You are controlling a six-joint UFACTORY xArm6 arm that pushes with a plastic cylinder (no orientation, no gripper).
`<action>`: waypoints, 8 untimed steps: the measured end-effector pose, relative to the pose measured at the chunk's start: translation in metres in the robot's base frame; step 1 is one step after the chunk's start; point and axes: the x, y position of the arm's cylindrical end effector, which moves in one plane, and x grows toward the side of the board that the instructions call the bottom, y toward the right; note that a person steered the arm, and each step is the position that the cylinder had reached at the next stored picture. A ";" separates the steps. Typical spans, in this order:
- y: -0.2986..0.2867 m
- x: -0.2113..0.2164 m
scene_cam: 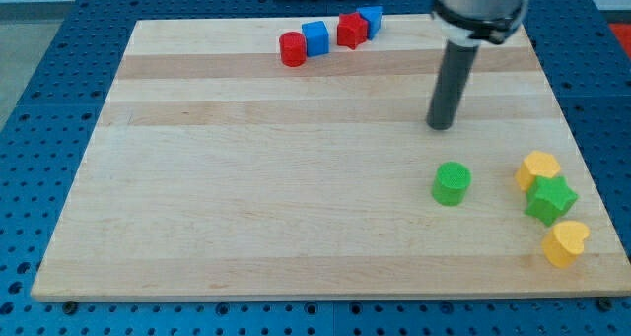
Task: Push the green circle to the top of the yellow hexagon
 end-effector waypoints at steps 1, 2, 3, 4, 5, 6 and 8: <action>-0.033 0.014; -0.062 0.033; -0.081 0.058; -0.088 0.088; -0.088 0.123; -0.088 0.144; -0.055 0.144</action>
